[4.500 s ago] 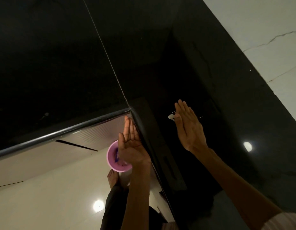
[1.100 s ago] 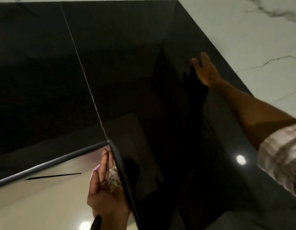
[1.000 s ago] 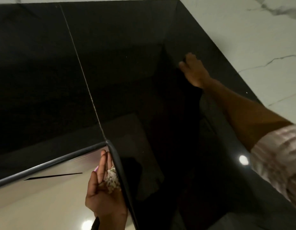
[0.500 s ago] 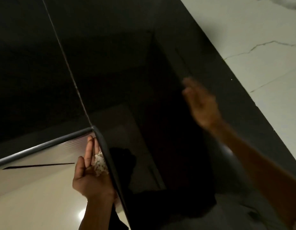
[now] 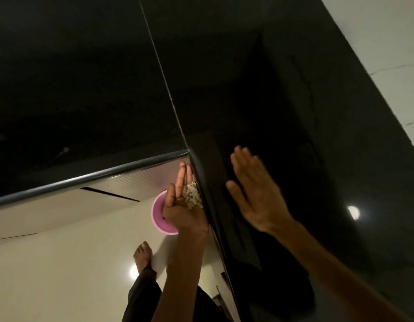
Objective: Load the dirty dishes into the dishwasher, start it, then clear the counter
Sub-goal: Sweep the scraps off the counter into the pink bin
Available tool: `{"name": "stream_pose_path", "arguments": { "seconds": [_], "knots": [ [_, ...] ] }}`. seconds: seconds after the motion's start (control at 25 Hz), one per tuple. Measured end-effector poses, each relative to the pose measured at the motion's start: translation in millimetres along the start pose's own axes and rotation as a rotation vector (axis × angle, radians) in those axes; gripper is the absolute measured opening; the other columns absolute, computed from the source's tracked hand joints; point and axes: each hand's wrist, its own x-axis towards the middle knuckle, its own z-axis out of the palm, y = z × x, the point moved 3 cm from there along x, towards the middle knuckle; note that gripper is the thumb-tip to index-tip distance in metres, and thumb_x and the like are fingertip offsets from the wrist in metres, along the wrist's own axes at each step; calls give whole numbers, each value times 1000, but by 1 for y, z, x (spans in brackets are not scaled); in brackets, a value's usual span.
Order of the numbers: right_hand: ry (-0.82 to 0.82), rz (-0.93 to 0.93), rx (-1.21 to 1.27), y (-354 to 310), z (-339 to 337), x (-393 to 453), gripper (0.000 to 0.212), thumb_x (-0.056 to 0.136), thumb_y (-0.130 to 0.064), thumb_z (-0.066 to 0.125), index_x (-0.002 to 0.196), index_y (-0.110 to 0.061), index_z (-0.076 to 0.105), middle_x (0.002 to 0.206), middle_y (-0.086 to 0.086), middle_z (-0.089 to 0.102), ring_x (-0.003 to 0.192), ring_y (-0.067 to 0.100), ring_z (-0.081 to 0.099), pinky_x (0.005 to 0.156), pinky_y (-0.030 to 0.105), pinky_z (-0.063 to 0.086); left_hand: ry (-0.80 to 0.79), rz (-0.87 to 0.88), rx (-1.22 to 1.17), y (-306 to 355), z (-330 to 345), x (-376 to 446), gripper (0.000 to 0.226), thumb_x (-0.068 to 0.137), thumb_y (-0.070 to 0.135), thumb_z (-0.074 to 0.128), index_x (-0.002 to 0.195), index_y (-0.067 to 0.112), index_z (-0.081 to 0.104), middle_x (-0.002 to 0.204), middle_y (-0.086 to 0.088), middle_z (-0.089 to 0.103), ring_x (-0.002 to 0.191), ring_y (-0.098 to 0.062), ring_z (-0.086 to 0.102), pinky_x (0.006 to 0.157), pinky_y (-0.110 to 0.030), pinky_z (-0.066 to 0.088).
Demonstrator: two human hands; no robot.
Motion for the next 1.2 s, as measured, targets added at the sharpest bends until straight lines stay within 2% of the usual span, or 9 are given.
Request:
{"name": "stream_pose_path", "arguments": {
  "seconds": [0.12,0.28,0.4,0.56,0.68,0.76,0.92,1.04,1.2],
  "knots": [
    [5,-26,442,-63,9,-21,58,104,-49,13,147,-18,34,155,-5,31,146,6,22,120,27,16,9,-56,-33,1,-8,5,48,100,25,29,122,1,64,124,-13,66,115,-24,64,96,-37,52],
    [156,362,1048,-88,8,-51,61,95,-62,35,130,-19,59,130,-15,62,124,5,56,99,27,49,13,-96,-139,6,-17,7,40,90,20,41,100,1,76,116,-15,70,109,-25,67,92,-37,55],
    [320,516,1105,-107,11,-67,74,87,-72,38,124,-12,60,118,-27,64,113,-4,60,88,11,49,30,-134,-72,16,-26,1,43,91,22,40,98,-1,76,116,-15,70,113,-27,64,102,-38,47],
    [413,557,1109,-139,36,-53,44,92,-57,44,120,-26,61,114,-21,67,106,2,64,84,21,55,20,-215,-2,45,-46,-13,50,97,30,35,101,2,76,124,-13,66,121,-26,59,108,-41,40],
    [414,770,1160,-165,71,-37,15,101,-32,47,96,-30,61,82,-15,70,80,-6,67,76,33,58,49,-271,62,68,-51,-28,39,84,32,49,90,7,79,100,-11,74,91,-25,72,80,-38,60],
    [426,792,1249,-182,88,-33,23,103,-16,41,103,-21,63,84,-15,71,85,-6,67,80,28,58,66,-302,73,83,-58,-31,39,74,32,54,88,5,79,95,-13,74,82,-26,74,70,-38,61],
    [470,823,1380,-202,115,-37,35,96,-33,44,120,-17,64,106,-7,72,99,7,68,75,17,56,77,-303,218,106,-97,-19,53,81,34,48,123,5,65,132,-16,60,126,-33,54,113,-48,34],
    [486,986,1414,-206,160,-40,34,92,-33,54,118,-17,68,109,-1,72,101,14,68,83,26,58,98,-333,243,108,-128,-4,65,80,36,51,138,6,51,137,-16,56,132,-35,47,116,-49,30],
    [435,1102,1388,-182,231,-39,30,97,-38,51,118,-24,68,107,-3,73,99,13,69,84,33,59,111,-382,325,99,-176,37,59,85,33,46,137,5,52,137,-19,55,131,-36,48,116,-47,29]
  ]
}}
